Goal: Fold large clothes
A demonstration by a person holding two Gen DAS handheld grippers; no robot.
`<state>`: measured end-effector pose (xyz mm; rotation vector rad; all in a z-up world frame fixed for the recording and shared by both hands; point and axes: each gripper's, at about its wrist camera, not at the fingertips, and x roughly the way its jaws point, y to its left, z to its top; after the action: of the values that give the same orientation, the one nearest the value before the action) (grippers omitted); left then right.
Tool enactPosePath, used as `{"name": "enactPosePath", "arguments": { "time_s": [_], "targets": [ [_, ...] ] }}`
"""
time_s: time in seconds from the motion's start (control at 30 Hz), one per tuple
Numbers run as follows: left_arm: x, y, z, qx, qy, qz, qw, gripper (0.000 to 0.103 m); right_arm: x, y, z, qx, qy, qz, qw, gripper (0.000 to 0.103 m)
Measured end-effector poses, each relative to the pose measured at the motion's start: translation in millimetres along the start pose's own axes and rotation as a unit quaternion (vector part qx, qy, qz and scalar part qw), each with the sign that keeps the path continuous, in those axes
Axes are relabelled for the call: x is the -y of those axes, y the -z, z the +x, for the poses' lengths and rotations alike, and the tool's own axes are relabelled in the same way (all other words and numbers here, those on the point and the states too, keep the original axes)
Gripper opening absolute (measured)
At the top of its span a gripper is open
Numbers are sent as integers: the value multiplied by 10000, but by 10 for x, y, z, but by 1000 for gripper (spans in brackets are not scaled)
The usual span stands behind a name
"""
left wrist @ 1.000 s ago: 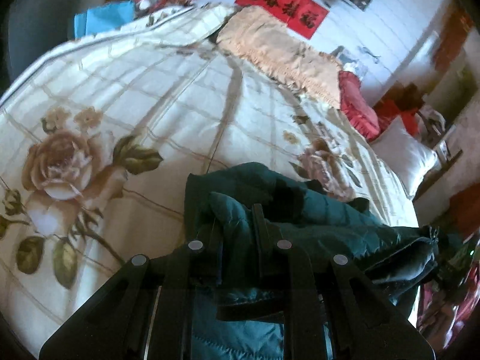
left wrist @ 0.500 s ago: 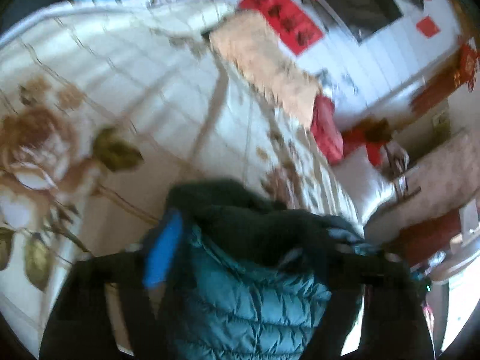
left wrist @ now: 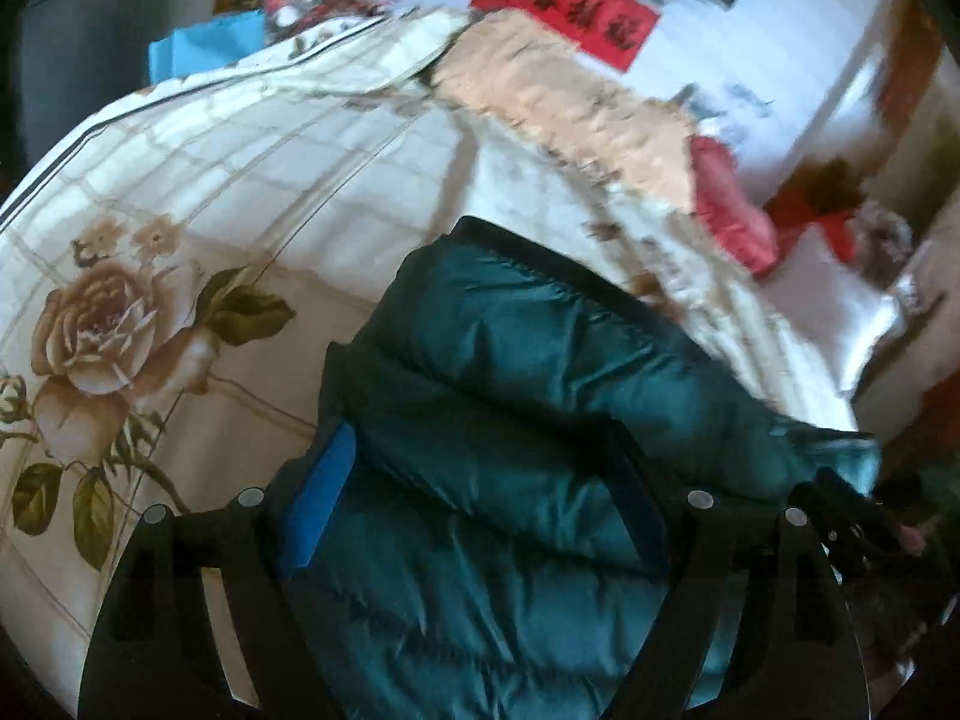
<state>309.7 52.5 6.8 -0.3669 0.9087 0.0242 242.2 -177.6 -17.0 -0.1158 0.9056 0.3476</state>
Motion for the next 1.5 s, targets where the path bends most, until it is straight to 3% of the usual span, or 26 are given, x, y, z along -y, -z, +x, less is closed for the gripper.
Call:
{"name": "enactPosePath", "arguments": {
  "time_s": [0.17,0.37,0.43,0.5,0.63,0.77,0.93,1.23,1.37,1.5],
  "targets": [
    [34,-9,326,-251,-480,207,9983,85,-51,57,527,-552,357,-252,9975,74],
    [90,20,459,-233,-731,413,9962,87,167,113,747,-701,170,134,9973,78],
    [80,12,479,-254,-730,424,9961,87,162,75,658,-716,141,168,9972,78],
    [73,12,491,-247,-744,438,9960,89,225,17,403,-455,-50,259,9986,78],
    [65,9,510,-250,-769,340,9961,94,439,-84,83,-30,290,274,9992,78],
    [81,-7,522,-243,-781,341,9961,95,859,-85,95,-186,910,452,9947,78],
    [130,-20,558,-185,-833,453,9953,95,1284,82,341,-512,929,1046,9888,78],
    [159,2,595,-157,-936,508,9942,97,1227,199,414,-324,1120,937,9888,78],
    [147,1,609,-154,-917,473,9945,98,1134,225,-17,-55,830,1022,9913,78],
    [143,11,609,-125,-910,469,9947,98,1009,458,-412,68,572,847,9947,78]
  ]
}}
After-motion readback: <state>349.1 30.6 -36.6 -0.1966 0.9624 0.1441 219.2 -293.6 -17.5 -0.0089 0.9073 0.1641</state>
